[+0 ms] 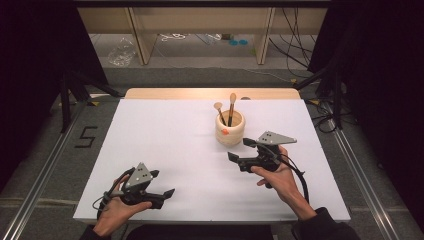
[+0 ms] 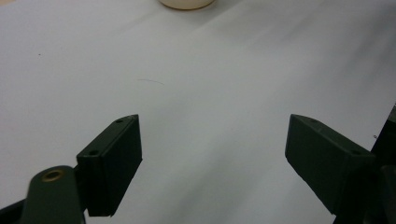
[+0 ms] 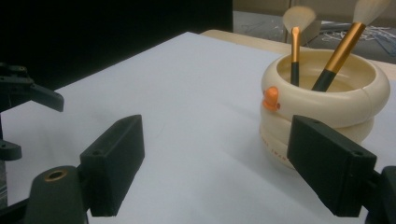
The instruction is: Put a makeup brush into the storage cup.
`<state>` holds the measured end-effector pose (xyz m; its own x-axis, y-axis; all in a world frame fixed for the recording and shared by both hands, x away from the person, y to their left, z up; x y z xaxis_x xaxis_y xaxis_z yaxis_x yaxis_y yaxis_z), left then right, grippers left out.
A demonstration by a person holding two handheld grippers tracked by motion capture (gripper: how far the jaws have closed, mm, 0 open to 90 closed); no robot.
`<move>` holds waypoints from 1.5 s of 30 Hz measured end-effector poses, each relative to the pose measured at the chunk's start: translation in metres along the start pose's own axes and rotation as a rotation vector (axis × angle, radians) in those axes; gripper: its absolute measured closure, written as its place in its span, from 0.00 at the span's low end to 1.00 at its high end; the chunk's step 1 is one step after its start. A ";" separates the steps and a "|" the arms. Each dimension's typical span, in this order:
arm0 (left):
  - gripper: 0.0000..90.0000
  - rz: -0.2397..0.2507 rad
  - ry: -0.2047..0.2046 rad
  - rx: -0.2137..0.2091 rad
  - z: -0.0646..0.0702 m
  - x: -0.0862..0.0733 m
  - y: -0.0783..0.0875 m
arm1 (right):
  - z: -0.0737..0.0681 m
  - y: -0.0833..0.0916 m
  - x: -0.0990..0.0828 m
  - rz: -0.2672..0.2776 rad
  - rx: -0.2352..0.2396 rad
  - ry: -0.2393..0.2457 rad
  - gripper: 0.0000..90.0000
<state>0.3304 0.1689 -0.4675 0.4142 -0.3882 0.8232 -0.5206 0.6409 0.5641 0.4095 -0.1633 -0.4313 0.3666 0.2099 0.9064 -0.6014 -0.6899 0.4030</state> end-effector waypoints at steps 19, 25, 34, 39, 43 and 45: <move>0.21 -0.024 0.001 -0.009 0.000 0.000 0.002 | -0.013 0.010 -0.019 -0.022 -0.001 0.011 0.21; 0.20 -0.032 -0.022 -0.005 -0.002 -0.001 0.002 | -0.016 0.014 -0.023 -0.021 -0.004 -0.001 0.18; 0.20 -0.034 -0.022 -0.008 -0.003 -0.001 0.001 | -0.022 0.018 -0.029 -0.040 -0.015 0.006 0.18; 0.20 -0.031 -0.005 -0.011 -0.002 -0.001 0.001 | -0.025 0.021 -0.033 -0.061 -0.015 0.004 0.18; 0.20 -0.030 -0.006 -0.011 -0.002 -0.001 0.001 | -0.025 0.023 -0.036 -0.073 -0.018 0.005 0.18; 0.20 -0.030 -0.006 -0.011 -0.002 -0.001 0.001 | -0.025 0.023 -0.037 -0.072 -0.015 0.003 0.18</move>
<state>0.3306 0.1710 -0.4681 0.4250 -0.4118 0.8061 -0.4995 0.6360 0.5883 0.3639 -0.1696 -0.4519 0.4074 0.2605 0.8753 -0.5844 -0.6622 0.4690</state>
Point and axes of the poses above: each handheld gripper's, and its own axes: y roughly backward along the jaws, x roughly out of its top, z roughly to its right, the point moved 3 cm from there along -y, roughly forward along the jaws, and after that the axes turned 3 degrees about -x, right-handed, at the moved point
